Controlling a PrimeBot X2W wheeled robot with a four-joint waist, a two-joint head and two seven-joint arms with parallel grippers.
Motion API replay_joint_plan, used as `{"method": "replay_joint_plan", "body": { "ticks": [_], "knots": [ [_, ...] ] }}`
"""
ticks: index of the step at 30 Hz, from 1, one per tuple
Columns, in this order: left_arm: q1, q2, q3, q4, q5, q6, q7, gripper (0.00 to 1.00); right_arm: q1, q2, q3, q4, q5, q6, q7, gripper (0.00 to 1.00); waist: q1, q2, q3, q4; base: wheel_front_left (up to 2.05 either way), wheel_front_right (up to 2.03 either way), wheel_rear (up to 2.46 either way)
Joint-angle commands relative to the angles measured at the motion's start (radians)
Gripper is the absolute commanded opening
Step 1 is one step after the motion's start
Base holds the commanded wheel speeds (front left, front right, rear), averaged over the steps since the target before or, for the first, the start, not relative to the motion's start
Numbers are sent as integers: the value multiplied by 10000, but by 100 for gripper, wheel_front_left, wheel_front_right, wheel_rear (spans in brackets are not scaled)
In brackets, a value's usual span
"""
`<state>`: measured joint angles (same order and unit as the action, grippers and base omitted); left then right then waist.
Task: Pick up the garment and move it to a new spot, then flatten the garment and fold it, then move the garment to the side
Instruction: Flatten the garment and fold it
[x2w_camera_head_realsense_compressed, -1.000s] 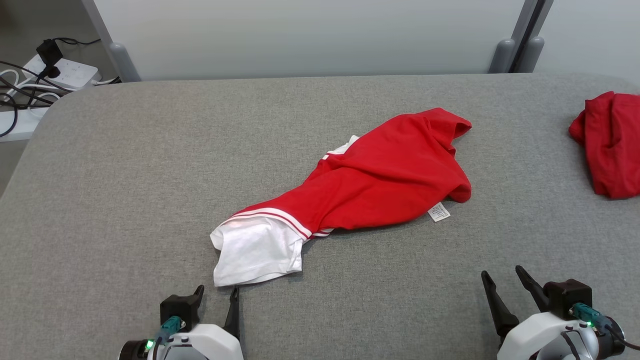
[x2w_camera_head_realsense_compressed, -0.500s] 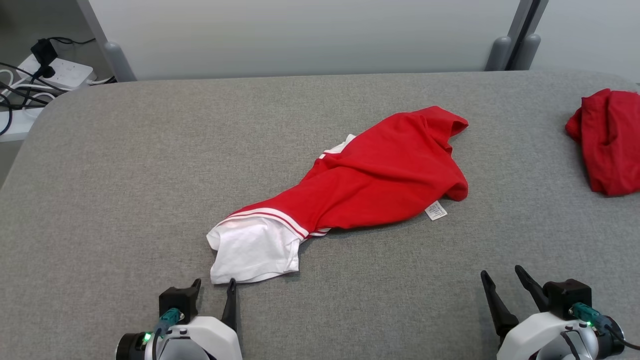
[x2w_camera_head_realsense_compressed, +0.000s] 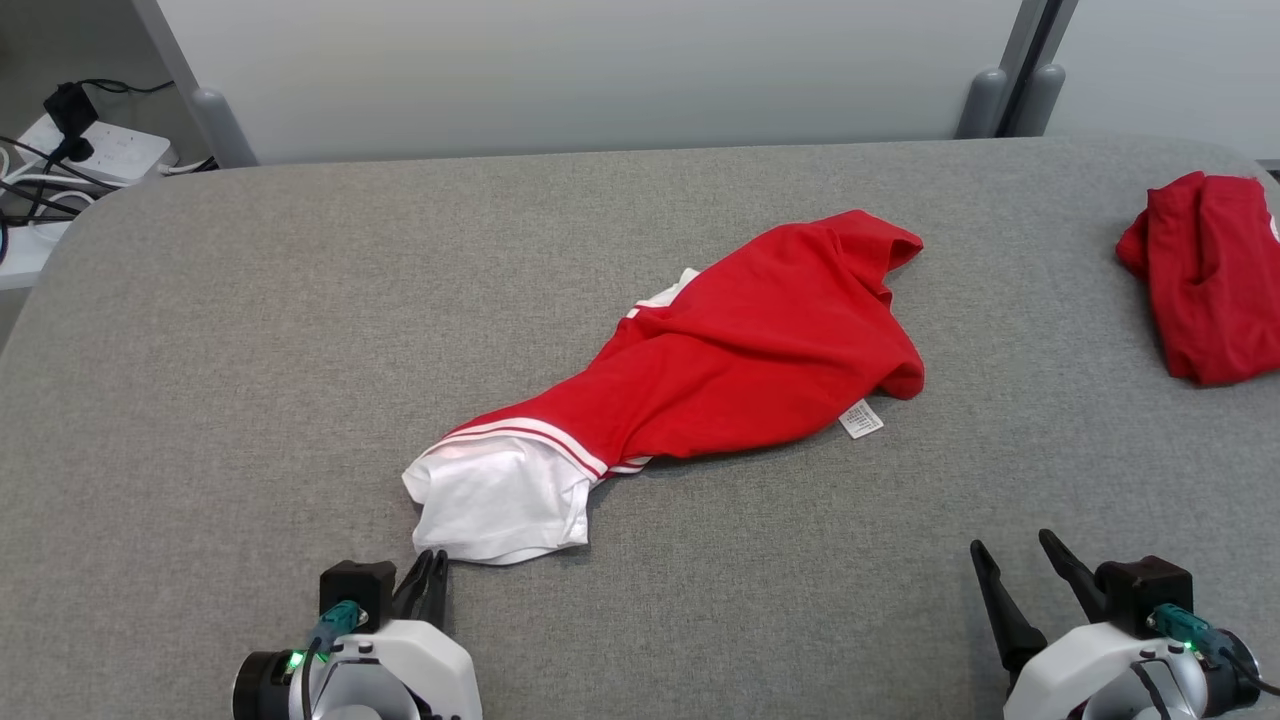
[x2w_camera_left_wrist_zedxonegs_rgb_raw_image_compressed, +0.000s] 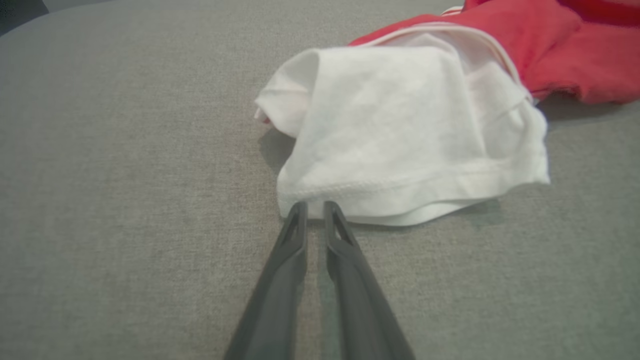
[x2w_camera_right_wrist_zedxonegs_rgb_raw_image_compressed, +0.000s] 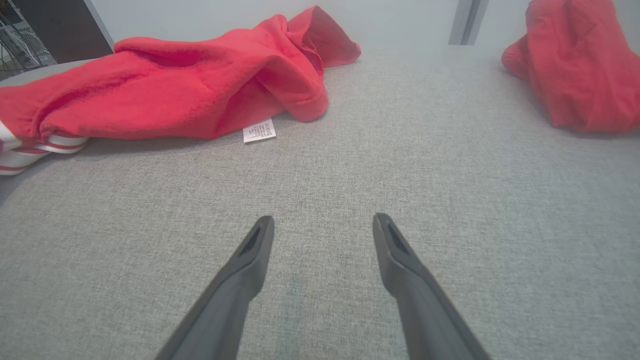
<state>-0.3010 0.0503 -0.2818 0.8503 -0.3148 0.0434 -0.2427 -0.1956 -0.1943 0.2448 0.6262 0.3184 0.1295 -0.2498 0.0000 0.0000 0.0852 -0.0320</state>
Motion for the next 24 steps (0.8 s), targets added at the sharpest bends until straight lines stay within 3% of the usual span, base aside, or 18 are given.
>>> {"method": "replay_joint_plan", "body": {
  "ticks": [1,10,11,12,13,24],
  "knots": [
    [-517,178,235,-70,-97,-56,-130,0,-179,-185,241,-253,119,12,-120,100,0,0,-19,2,0,0,0],
    [-588,298,332,97,-134,12,-177,0,-138,-168,201,-255,137,12,-120,100,0,0,-60,91,0,0,0],
    [-579,301,332,82,-148,-24,-179,25,-133,-147,202,-255,134,12,-120,100,0,0,-61,102,0,0,0],
    [-576,312,313,68,-147,-84,-181,89,-128,-133,211,-260,142,12,-120,100,0,0,-62,112,0,0,0],
    [-577,338,248,64,-126,-213,-182,100,-124,-124,231,-263,154,12,-120,100,0,0,-63,116,0,0,0],
    [-1079,715,-15,637,-70,-753,-72,100,-165,-317,393,-354,220,12,-120,100,0,0,-64,-29,0,0,0]
  ]
}}
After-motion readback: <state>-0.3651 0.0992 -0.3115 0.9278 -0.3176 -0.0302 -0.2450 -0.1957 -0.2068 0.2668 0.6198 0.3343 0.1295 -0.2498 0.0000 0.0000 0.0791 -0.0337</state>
